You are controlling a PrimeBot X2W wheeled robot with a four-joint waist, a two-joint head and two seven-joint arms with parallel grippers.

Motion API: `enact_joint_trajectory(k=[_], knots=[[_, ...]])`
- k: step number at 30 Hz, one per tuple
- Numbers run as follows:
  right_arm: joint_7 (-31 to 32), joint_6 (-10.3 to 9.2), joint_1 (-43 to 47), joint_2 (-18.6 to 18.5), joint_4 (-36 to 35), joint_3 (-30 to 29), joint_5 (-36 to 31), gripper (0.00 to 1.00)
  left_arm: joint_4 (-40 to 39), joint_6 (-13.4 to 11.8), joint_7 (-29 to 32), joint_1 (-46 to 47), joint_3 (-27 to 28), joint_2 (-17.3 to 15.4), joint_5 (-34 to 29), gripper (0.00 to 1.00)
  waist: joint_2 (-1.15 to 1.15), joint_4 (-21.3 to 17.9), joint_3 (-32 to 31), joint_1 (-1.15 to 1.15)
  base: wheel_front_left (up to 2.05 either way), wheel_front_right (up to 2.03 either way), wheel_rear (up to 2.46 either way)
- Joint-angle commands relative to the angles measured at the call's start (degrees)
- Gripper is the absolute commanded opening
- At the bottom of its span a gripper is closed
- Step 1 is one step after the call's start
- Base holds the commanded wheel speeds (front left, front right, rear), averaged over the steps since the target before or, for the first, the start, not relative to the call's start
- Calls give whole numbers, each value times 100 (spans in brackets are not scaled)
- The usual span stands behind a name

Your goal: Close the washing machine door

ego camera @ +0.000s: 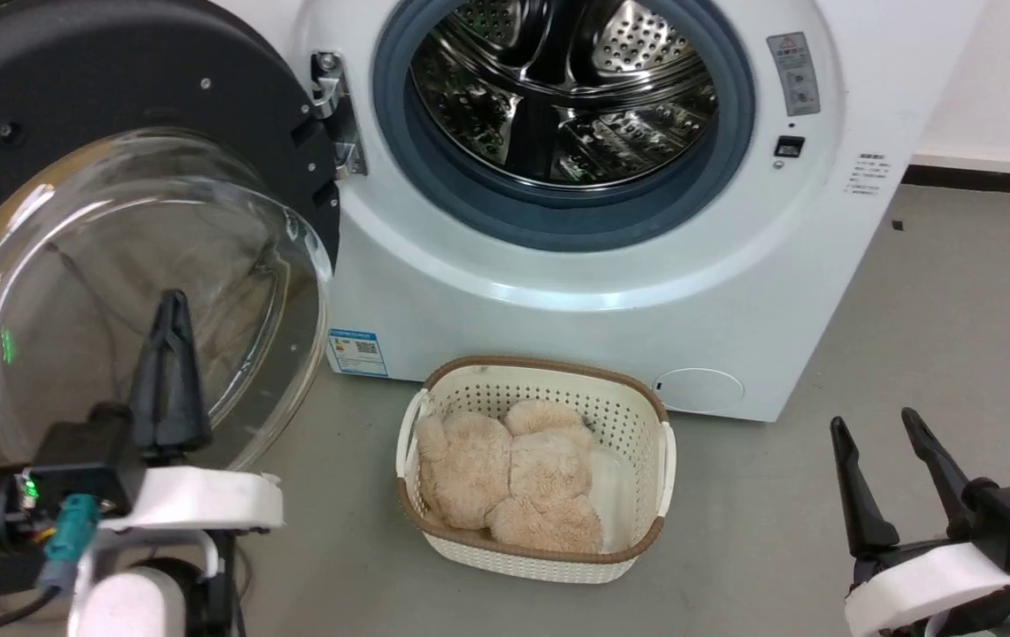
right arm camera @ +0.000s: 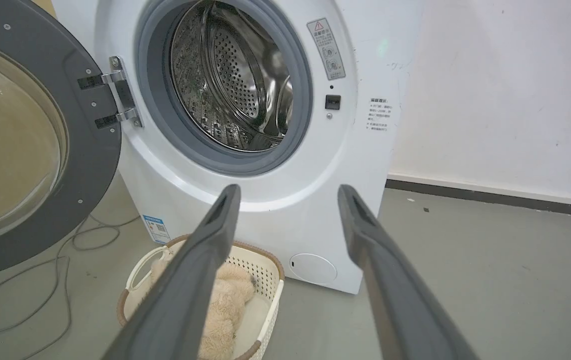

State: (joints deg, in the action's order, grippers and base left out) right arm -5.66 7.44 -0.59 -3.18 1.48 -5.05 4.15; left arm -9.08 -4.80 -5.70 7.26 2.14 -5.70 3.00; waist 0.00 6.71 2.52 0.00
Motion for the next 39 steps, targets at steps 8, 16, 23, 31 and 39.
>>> enact_joint_trajectory(k=[8,16,23,31,39], knots=[[-142,2,-85,14,28,-131,81,100,-111,155,-138,536,502,-227,186,0,0,288,120,0,0,0,0],[-226,2,-111,16,34,-245,114,100,-75,308,-221,927,968,-384,359,0,0,551,223,0,0,0,0],[-309,3,-163,18,52,-341,156,100,122,493,-305,1310,1482,-548,596,0,0,850,337,0,0,0,0],[-405,3,-189,20,85,-443,209,100,686,773,-296,1820,1991,-782,1352,0,0,1165,427,0,0,0,0],[-501,3,-254,22,95,-545,218,100,1438,905,99,2354,2225,-1407,1841,0,0,1393,579,0,0,0,0]])
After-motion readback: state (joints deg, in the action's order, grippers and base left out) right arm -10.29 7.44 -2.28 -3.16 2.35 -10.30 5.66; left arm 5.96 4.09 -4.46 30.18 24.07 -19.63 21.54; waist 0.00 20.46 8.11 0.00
